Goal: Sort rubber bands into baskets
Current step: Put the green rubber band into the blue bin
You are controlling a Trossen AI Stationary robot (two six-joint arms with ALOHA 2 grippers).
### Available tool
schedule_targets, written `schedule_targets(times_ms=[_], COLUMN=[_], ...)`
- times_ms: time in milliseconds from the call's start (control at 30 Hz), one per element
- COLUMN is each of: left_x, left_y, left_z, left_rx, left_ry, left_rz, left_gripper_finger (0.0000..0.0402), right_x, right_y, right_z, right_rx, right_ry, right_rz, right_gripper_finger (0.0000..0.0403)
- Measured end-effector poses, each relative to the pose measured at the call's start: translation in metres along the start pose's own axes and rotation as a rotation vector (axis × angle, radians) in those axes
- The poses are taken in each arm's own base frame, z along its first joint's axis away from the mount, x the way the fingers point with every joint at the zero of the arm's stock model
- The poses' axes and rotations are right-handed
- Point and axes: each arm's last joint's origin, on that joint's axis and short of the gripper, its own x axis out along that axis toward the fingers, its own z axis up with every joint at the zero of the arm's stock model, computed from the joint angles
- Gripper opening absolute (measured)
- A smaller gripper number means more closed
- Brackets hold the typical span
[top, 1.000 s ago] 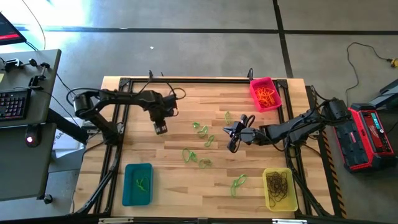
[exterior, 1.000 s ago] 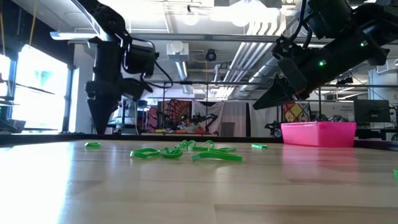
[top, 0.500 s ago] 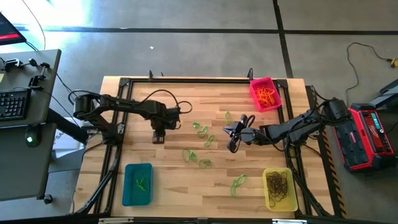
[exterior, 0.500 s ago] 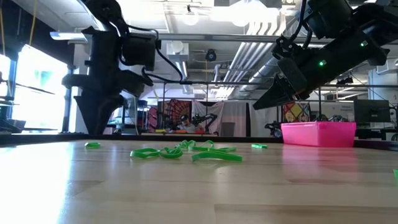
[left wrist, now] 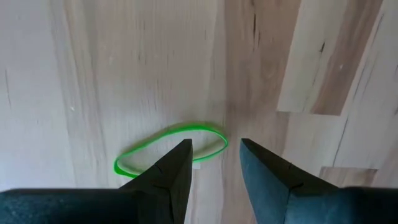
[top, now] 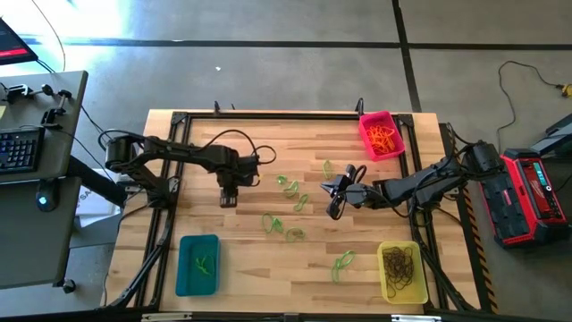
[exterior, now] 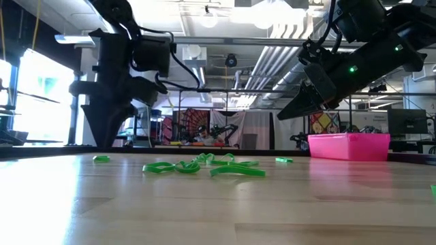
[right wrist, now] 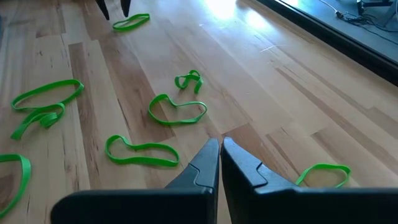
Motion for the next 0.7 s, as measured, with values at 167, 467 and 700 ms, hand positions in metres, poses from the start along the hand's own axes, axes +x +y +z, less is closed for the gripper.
schedule_targets(times_ms=[167, 467, 700], left_x=[0.014, 0.027, 0.026], left_y=[-0.001, -0.010, -0.018], left_z=[-0.009, -0.015, -0.017], left_rx=[0.016, 0.063, 0.166], left_ry=[0.019, 0.010, 0.053], left_rz=[0.003, 0.075, 0.117], left_gripper_finger=[0.0127, 0.0125, 0.0069], right_x=[0.000, 0.000, 0.000], right_y=[0.000, 0.000, 0.000], right_z=[0.000, 0.000, 0.000], right_rx=[0.000, 0.000, 0.005], right_ry=[0.000, 0.000, 0.000], right_rz=[0.000, 0.000, 0.000], right_gripper_finger=[0.0007, 0.0007, 0.0007])
